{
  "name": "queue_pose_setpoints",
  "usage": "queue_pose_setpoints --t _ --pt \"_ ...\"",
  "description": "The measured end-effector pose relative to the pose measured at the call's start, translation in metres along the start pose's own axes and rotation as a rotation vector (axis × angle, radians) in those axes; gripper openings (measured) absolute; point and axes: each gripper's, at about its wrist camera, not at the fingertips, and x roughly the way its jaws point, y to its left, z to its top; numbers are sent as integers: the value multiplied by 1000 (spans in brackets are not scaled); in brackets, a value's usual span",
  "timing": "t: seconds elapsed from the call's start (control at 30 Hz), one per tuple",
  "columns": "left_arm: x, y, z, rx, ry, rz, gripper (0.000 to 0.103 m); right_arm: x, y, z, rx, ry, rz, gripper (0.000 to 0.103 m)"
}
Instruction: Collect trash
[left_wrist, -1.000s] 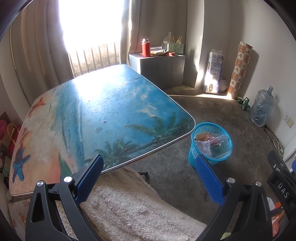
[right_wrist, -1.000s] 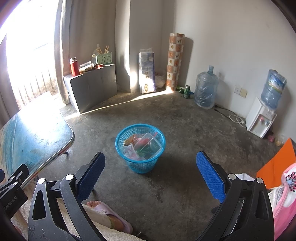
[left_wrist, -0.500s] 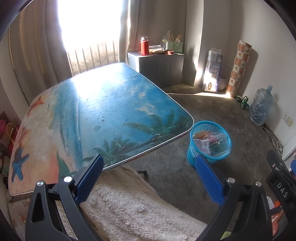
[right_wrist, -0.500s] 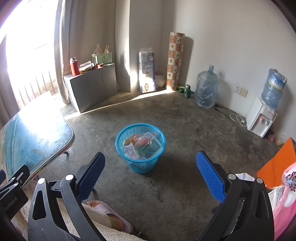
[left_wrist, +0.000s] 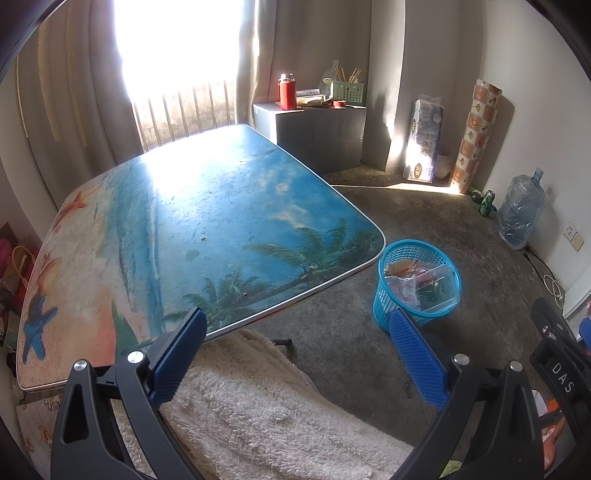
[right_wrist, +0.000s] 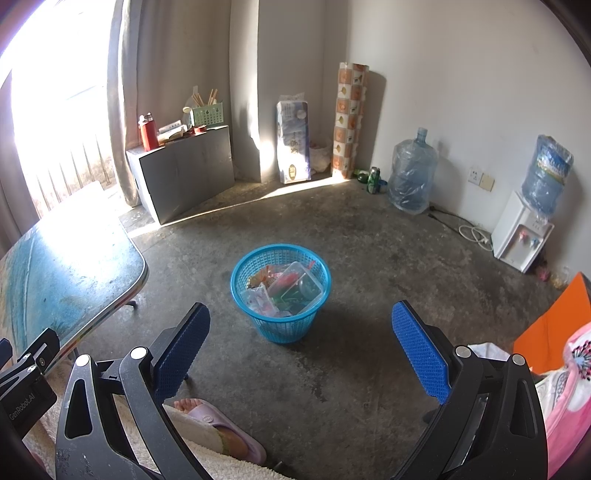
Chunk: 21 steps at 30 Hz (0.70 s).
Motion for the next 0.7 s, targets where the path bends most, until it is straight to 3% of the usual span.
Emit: queue_pose_setpoints --t 0.7 --pt "-1 0 1 -1 -2 0 97 0 -1 1 0 1 2 95"
